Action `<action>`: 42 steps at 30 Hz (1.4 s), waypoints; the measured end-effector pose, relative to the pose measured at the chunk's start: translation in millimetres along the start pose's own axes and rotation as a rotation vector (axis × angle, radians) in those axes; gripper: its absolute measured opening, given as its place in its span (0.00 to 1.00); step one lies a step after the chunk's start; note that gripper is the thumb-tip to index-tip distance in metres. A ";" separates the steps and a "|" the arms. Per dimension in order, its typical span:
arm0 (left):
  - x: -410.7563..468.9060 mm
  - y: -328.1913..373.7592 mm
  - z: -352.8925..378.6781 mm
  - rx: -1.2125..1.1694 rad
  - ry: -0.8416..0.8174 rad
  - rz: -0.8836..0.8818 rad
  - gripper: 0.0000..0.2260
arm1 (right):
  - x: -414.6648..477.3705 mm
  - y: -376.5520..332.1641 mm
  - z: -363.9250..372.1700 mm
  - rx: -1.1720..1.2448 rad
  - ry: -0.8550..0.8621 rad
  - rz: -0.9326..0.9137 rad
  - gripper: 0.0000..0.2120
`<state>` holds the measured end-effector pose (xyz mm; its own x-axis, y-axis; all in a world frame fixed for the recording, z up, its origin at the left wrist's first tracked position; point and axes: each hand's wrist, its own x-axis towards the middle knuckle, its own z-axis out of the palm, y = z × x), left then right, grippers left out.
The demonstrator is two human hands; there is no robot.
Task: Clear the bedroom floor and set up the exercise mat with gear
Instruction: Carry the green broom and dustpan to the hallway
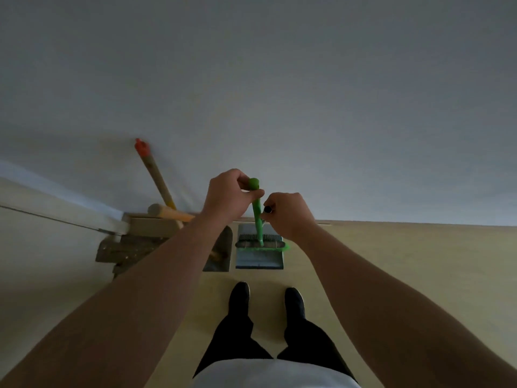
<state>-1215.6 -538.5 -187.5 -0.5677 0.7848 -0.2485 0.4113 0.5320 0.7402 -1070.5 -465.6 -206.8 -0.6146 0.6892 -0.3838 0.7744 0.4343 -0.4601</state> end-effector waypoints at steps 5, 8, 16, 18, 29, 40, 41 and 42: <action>22.0 -23.2 0.7 -0.011 -0.065 -0.020 0.14 | 15.1 -8.0 21.3 0.015 0.029 0.063 0.07; 28.4 -32.0 0.2 -0.023 -0.091 -0.021 0.14 | 19.6 -11.6 31.1 0.044 0.058 0.092 0.06; 40.5 -42.0 4.6 -0.012 -0.119 -0.009 0.12 | 22.0 -12.3 50.4 0.144 0.131 0.128 0.08; 41.2 -42.6 6.5 -0.013 -0.115 -0.007 0.12 | 23.2 -12.3 52.5 0.150 0.143 0.127 0.09; 45.5 -55.2 18.9 -0.016 -0.104 -0.019 0.13 | 32.9 -2.4 62.4 0.171 0.146 0.126 0.09; 59.1 -66.4 29.6 0.010 -0.094 -0.026 0.13 | 48.2 3.2 72.9 0.193 0.163 0.131 0.09; 59.5 -68.5 29.9 0.017 -0.100 -0.028 0.14 | 49.3 4.1 74.9 0.192 0.152 0.135 0.09; 59.6 -70.8 30.5 0.024 -0.106 -0.031 0.14 | 49.9 5.3 77.0 0.190 0.135 0.140 0.09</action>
<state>-1256.9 -519.7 -273.8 -0.5022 0.7964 -0.3371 0.4123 0.5631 0.7162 -1108.6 -473.5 -290.1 -0.4681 0.8114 -0.3501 0.8004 0.2214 -0.5571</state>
